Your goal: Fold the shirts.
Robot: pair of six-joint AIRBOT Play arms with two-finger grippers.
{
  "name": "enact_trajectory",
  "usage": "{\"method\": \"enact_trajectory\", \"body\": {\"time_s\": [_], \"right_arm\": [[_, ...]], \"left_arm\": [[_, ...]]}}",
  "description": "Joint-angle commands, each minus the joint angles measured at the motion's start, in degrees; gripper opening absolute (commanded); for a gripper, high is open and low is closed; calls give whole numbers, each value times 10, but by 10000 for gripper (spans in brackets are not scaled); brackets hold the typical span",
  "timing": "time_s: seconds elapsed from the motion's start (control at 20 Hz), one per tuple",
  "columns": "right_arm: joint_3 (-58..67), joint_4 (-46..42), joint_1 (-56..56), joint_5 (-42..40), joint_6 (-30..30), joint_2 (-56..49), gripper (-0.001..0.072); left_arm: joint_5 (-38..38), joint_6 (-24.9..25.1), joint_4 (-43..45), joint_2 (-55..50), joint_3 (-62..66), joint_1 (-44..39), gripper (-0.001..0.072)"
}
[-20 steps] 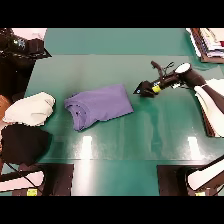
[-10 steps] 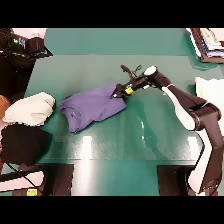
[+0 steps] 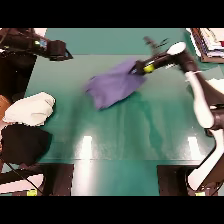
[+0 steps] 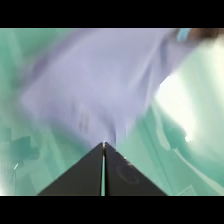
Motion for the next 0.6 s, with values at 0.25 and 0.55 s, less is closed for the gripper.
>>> {"method": "enact_trajectory", "body": {"time_s": [0.25,0.55], "right_arm": [[7,-63,-373,-1,48,128,17],[-29,-62,-482,12,54,127,18]], "left_arm": [[78,0,1,0,0,-83,22],[101,-4,-6,0,0,-94,23]]}}
